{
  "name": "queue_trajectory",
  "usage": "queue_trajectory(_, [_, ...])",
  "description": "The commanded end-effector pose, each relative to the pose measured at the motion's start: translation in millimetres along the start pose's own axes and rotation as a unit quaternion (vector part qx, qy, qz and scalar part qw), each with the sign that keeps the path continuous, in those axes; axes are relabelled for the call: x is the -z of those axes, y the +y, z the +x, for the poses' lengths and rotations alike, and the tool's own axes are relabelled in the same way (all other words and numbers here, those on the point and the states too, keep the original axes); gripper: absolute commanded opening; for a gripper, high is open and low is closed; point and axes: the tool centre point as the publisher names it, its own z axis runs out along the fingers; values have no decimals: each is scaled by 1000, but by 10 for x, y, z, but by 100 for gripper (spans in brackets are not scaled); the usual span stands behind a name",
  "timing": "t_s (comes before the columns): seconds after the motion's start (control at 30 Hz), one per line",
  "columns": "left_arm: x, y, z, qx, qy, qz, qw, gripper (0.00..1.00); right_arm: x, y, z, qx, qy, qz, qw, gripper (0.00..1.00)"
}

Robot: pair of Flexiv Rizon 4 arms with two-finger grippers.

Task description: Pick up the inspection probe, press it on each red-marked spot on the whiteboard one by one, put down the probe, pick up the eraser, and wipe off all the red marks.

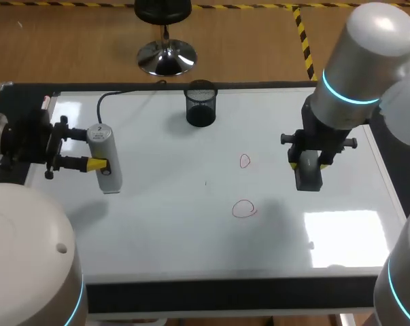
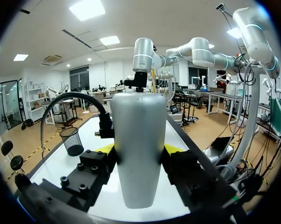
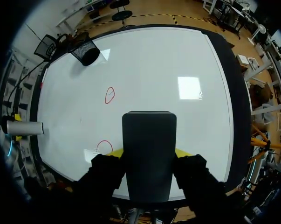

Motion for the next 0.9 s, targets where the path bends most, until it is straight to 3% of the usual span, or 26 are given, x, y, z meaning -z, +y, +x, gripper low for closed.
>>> queue_trajectory(0.03, [-96,-221,1,-8,-3,-9,1000,0,5,-5,-15,0,1,-1,1000,0])
queue_trajectory(0.33, [-393,-553,37,-44,21,-6,999,0,5,-5,-15,0,1,-1,1000,0])
queue_trajectory(0.9, [-868,-823,220,-52,46,24,997,0,5,-5,-15,0,1,-1,1000,0])
